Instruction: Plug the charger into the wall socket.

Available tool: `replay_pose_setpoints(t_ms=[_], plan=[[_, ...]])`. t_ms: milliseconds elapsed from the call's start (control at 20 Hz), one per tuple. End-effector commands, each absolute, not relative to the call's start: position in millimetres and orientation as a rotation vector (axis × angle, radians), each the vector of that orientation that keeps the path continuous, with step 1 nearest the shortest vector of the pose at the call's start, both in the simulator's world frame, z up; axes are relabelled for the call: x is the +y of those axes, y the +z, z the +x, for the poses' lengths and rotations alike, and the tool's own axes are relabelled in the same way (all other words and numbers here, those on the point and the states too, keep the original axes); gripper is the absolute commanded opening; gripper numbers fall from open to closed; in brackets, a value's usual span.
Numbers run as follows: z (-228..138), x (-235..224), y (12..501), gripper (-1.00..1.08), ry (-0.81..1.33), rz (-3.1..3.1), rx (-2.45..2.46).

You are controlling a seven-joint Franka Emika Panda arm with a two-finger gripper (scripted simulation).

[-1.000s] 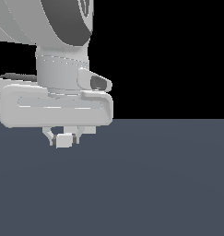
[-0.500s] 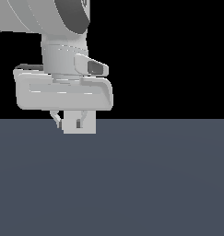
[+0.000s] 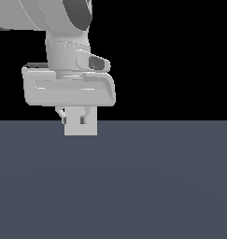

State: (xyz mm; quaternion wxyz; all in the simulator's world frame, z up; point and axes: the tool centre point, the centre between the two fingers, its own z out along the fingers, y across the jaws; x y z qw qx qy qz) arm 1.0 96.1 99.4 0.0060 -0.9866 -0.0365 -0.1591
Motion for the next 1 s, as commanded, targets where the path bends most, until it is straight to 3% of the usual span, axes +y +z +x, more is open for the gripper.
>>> replay_pose_setpoints(t_ms=[0, 450, 950], plan=[[2, 95, 100, -1.00, -0.497, -3.089, -0.104], [6, 96, 100, -1.00, -0.497, -3.089, -0.106], [39, 98, 100, -1.00, -0.496, -3.090, -0.103]])
